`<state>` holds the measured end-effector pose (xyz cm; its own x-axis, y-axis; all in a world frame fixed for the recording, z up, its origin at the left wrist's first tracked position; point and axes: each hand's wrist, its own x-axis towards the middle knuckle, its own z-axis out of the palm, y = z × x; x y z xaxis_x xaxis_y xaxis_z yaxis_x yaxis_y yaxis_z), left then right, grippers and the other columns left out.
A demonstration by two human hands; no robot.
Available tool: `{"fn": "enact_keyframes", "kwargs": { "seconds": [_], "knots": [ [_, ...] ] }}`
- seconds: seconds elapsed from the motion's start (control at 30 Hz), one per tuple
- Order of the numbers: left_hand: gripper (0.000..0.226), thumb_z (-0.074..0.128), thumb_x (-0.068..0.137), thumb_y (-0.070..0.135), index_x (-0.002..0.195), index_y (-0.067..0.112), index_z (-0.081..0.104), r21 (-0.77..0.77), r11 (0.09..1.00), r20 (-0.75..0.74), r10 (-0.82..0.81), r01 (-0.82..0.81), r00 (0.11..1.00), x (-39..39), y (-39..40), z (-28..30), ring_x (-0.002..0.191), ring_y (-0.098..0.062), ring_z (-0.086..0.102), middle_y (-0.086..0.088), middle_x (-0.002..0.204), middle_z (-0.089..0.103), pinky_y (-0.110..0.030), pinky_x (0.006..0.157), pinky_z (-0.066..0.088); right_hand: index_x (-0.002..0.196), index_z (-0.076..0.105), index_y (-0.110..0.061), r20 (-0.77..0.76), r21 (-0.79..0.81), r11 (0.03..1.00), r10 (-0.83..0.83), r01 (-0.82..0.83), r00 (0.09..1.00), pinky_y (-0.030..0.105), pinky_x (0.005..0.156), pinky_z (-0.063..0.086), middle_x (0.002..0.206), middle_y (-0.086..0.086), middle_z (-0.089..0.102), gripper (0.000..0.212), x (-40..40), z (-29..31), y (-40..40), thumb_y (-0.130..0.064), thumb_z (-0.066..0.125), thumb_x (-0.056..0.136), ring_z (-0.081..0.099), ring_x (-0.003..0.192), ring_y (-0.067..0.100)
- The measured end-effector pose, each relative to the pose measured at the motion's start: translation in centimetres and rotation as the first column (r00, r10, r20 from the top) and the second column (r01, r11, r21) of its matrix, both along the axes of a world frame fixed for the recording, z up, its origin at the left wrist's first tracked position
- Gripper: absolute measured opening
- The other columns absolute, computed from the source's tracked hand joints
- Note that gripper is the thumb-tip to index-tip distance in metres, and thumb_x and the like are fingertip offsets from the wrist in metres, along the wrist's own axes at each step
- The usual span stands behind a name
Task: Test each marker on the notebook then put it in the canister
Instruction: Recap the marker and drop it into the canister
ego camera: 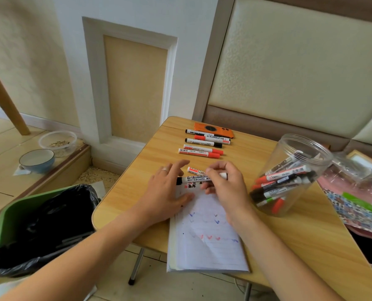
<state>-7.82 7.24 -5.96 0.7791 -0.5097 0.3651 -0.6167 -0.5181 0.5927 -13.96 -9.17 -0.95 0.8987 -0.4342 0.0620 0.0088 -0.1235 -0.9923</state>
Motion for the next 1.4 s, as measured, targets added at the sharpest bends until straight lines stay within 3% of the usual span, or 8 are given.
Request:
{"fn": "enact_keyframes", "kwargs": {
  "seconds": [0.13, 0.33, 0.53, 0.67, 0.83, 1.0, 1.23, 1.4],
  "knots": [
    [0.070, 0.054, 0.094, 0.052, 0.151, 0.036, 0.019, 0.152, 0.987, 0.048, 0.055, -0.061, 0.997, -0.2, -0.5, -0.6, 0.122, -0.017, 0.042, 0.005, 0.133, 0.047, -0.034, 0.100, 0.030, 0.104, 0.062, -0.017, 0.109, -0.157, 0.985, -0.057, 0.073, 0.992, 0.033, 0.063, 0.061, 0.089, -0.001, 0.071, 0.010, -0.7, 2.0, -1.7, -0.013, 0.069, 0.098, 0.074, 0.067, 0.020],
    [0.069, 0.018, 0.080, 0.066, 0.130, 0.032, 0.049, 0.282, 0.953, 0.114, 0.078, -0.108, 0.990, -0.4, -0.6, -0.7, 0.116, -0.016, 0.044, 0.004, 0.129, 0.049, -0.035, 0.101, 0.031, 0.095, 0.064, -0.019, 0.176, -0.465, 0.872, -0.082, 0.156, 0.981, 0.035, 0.059, 0.060, 0.075, 0.001, 0.072, 0.004, -3.1, 7.0, -4.9, -0.020, 0.067, 0.098, 0.073, 0.062, 0.016],
    [0.072, 0.016, 0.078, 0.065, 0.129, 0.030, 0.052, 0.325, 0.937, 0.143, 0.082, -0.126, 0.986, -0.6, -0.7, -0.5, 0.117, -0.018, 0.046, 0.003, 0.130, 0.051, -0.037, 0.101, 0.032, 0.097, 0.061, -0.016, 0.355, -0.566, 0.719, -0.230, 0.404, 0.906, 0.036, 0.067, 0.059, 0.077, -0.001, 0.071, 0.006, -5.4, 13.5, -9.3, -0.022, 0.062, 0.098, 0.071, 0.058, 0.009],
    [0.073, 0.016, 0.077, 0.066, 0.129, 0.031, 0.053, 0.335, 0.934, 0.132, 0.086, -0.126, 0.987, -0.8, -0.8, -0.2, 0.118, -0.019, 0.046, 0.002, 0.129, 0.051, -0.037, 0.100, 0.032, 0.095, 0.060, -0.015, 0.448, -0.639, 0.569, -0.272, 0.518, 0.852, 0.044, 0.076, 0.057, 0.083, 0.003, 0.070, 0.004, -5.6, 15.4, -11.7, -0.018, 0.058, 0.095, 0.071, 0.079, 0.030],
    [0.074, 0.016, 0.075, 0.068, 0.130, 0.033, 0.053, 0.350, 0.929, 0.114, 0.084, -0.119, 0.990, -0.8, -0.6, -0.1, 0.119, -0.017, 0.045, 0.004, 0.131, 0.050, -0.036, 0.101, 0.031, 0.094, 0.061, -0.011, 0.378, -0.724, 0.519, -0.252, 0.454, 0.891, 0.030, 0.070, 0.042, 0.090, 0.004, 0.070, 0.005, -4.9, 14.1, -12.2, -0.014, 0.059, 0.097, 0.065, 0.086, 0.029],
    [0.074, 0.015, 0.076, 0.069, 0.131, 0.034, 0.051, 0.371, 0.921, 0.112, 0.085, -0.121, 0.990, -0.7, -0.7, -0.1, 0.119, -0.016, 0.045, 0.005, 0.132, 0.050, -0.036, 0.104, 0.032, 0.096, 0.057, -0.002, 0.646, -0.594, 0.427, -0.251, 0.682, 0.721, 0.022, 0.066, 0.026, 0.090, 0.006, 0.059, 0.005, -5.4, 13.9, -11.9, -0.004, 0.053, 0.098, 0.048, 0.078, 0.021],
    [0.077, 0.013, 0.075, 0.069, 0.132, 0.034, 0.050, 0.376, 0.919, 0.126, 0.076, -0.119, 0.989, -0.8, -0.7, 0.1, 0.120, -0.016, 0.044, 0.005, 0.131, 0.049, -0.035, 0.104, 0.031, 0.102, 0.059, -0.008, 0.230, -0.852, 0.419, -0.237, 0.313, 0.944, 0.033, 0.073, 0.041, 0.099, 0.006, 0.061, 0.013, -4.1, 12.6, -12.0, -0.015, 0.050, 0.105, 0.056, 0.089, 0.023],
    [0.077, 0.014, 0.075, 0.069, 0.132, 0.034, 0.051, 0.375, 0.919, 0.120, 0.078, -0.118, 0.990, -0.7, -0.7, -0.1, 0.120, -0.016, 0.044, 0.005, 0.131, 0.050, -0.036, 0.104, 0.032, 0.105, 0.055, -0.013, -0.101, -0.921, 0.390, -0.271, 0.014, 0.957, 0.049, 0.081, 0.057, 0.101, 0.013, 0.066, 0.037, -3.1, 11.5, -11.4, -0.040, 0.029, 0.111, 0.066, 0.091, 0.032]
  ]
}}
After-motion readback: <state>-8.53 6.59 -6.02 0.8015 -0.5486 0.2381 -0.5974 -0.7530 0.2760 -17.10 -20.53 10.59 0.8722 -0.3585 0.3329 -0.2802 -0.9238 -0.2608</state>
